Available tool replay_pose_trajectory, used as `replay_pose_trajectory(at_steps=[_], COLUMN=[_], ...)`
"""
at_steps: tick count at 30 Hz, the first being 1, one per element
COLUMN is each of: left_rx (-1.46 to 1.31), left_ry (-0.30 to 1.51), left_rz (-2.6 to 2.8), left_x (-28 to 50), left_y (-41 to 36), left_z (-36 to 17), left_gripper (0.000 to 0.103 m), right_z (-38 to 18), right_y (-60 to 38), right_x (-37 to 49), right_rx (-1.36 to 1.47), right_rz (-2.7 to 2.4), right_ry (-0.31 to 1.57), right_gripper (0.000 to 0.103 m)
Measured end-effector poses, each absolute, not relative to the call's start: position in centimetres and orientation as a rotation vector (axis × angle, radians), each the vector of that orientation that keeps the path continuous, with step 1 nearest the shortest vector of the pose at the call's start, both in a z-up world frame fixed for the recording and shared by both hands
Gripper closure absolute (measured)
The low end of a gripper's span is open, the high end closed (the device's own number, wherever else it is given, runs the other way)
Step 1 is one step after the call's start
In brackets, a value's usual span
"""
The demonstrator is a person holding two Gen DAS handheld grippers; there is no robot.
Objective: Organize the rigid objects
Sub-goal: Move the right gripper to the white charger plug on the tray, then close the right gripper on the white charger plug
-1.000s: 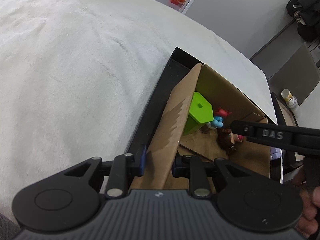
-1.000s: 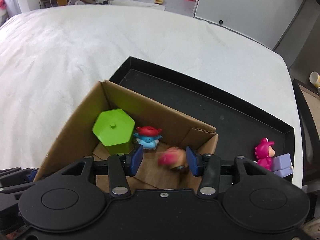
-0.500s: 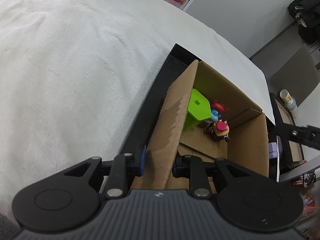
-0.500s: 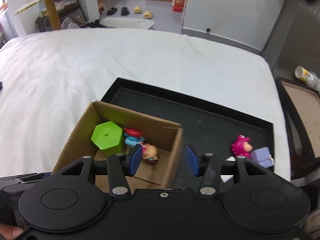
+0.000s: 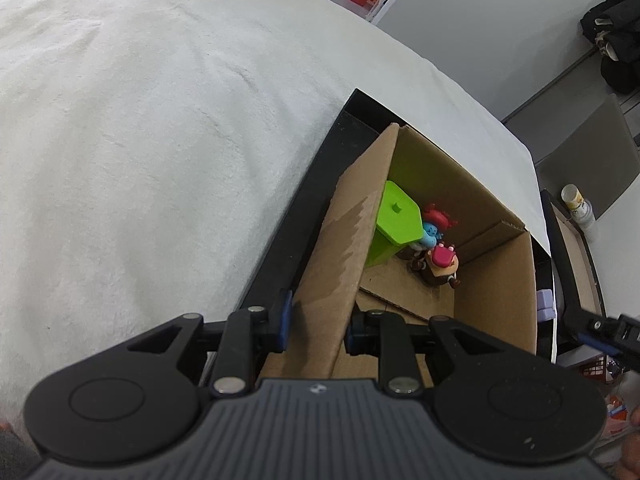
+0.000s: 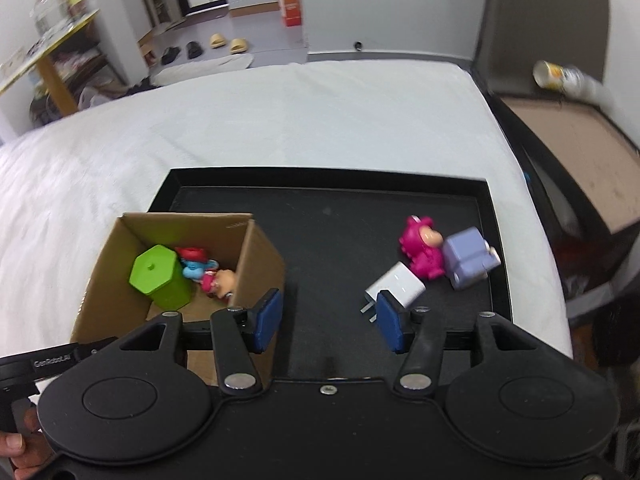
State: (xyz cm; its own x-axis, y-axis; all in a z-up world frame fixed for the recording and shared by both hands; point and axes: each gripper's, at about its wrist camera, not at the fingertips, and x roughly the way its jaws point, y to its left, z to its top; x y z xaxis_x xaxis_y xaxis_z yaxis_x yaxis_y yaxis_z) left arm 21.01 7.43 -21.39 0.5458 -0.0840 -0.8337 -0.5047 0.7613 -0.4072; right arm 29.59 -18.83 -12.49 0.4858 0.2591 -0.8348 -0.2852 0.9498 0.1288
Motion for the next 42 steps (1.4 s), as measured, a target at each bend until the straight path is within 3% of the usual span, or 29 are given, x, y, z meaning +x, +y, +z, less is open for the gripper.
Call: replay_pose_trajectory(at_steps=[24, 42], left_rx=[-0.715, -0.704], left_ry=[0.98, 0.978], left_rz=[0.298, 0.311], left_x=[21.5, 21.5], left_y=[7.1, 7.2], left_z=[-21.5, -21.2], left_gripper=[0.08, 0.08], right_z=[-19.2, -22.2], right_y=[-22.9, -20.1], right_x=[32.3, 37.5], right_rx=[0.145, 0.045], right_rz=[0.189, 0.113], right_ry=[1.054, 1.149], right_gripper=[0.045, 0.047])
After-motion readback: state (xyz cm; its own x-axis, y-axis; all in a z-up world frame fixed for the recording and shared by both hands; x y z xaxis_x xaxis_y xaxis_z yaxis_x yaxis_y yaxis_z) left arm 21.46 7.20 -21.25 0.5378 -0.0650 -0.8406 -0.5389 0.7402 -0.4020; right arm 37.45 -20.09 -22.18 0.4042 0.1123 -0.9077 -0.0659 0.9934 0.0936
